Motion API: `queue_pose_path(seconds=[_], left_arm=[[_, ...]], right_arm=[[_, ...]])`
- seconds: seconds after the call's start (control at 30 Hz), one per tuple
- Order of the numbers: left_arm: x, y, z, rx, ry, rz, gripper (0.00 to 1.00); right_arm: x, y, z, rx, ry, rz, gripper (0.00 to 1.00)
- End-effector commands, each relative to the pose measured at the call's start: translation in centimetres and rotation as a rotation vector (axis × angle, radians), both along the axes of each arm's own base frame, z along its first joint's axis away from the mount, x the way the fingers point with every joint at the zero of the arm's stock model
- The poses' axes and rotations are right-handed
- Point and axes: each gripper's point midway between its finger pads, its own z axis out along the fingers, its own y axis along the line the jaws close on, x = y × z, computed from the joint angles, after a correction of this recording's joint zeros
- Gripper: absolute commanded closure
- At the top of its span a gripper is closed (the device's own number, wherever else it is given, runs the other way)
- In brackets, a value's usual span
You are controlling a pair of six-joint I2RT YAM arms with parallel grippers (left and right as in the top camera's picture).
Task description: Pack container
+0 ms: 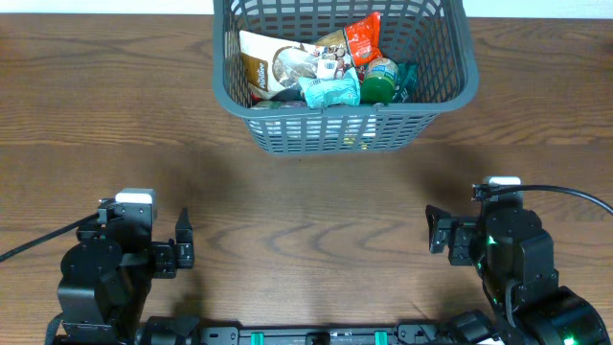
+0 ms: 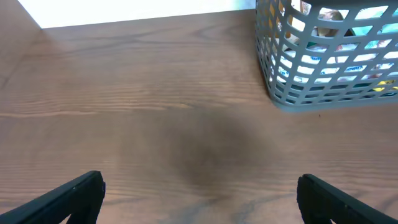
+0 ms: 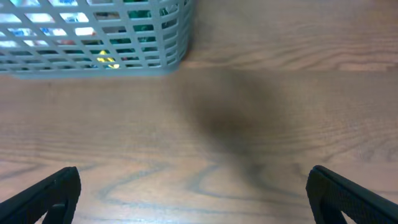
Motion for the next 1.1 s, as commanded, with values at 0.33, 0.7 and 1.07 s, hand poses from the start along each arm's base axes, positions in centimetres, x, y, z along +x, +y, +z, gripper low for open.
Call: queue_pose_path(seconds=[0.33, 0.7, 1.07], left_arm=[[0.1, 0.2, -0.2, -0.002, 0.007, 0.016, 0.01], [0.1, 0.2, -0.2, -0.002, 0.007, 0.016, 0.01], [0.1, 0.2, -0.2, -0.002, 0.007, 0.016, 0.01]], right_arm=[[-0.1, -0.1, -0.2, 0.000, 0.004, -0.013, 0.01], [-1.7, -2.6, 1.3, 0.038, -0.118, -0.105, 0.01], [0.1, -2.4, -1.5, 0.099, -0.448, -0.062, 0.01]])
